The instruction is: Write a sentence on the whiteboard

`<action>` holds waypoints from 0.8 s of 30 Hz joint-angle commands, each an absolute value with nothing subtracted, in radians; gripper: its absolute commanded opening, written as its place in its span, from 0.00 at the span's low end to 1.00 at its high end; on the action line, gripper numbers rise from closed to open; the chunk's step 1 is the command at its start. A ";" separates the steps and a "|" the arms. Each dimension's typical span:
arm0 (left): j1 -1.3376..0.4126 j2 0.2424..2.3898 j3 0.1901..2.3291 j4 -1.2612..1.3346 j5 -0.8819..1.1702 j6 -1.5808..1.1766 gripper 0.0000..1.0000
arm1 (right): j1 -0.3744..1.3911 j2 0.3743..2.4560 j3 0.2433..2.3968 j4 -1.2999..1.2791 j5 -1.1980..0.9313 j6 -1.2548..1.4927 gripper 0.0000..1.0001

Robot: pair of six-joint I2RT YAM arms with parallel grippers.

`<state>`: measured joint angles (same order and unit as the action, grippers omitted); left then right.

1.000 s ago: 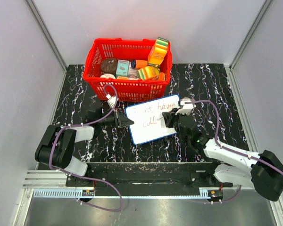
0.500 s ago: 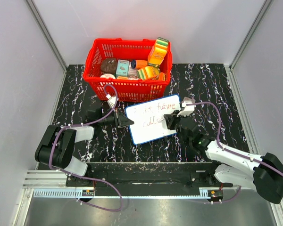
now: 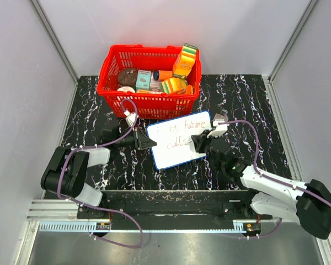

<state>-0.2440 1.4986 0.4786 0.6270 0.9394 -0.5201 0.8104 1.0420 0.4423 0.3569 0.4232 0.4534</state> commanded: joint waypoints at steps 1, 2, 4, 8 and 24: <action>-0.262 1.500 0.491 0.583 0.833 -0.410 0.00 | 0.804 1.057 0.439 0.411 0.399 0.480 0.00; -0.262 1.500 0.491 0.581 0.834 -0.410 0.00 | 0.804 1.060 0.437 0.428 0.396 0.485 0.00; -0.262 1.500 0.491 0.580 0.833 -0.410 0.00 | 0.804 1.060 0.434 0.443 0.385 0.492 0.00; -0.262 1.500 0.489 0.578 0.831 -0.408 0.00 | 0.804 1.040 0.430 0.462 0.368 0.511 0.00; -0.262 1.485 0.488 0.566 0.819 -0.397 0.09 | 0.799 0.810 0.367 0.318 0.374 0.545 0.00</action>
<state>-0.2474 1.4918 0.4786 0.6212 0.9340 -0.5148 0.8101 0.8307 0.3779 0.3527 0.3759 0.5228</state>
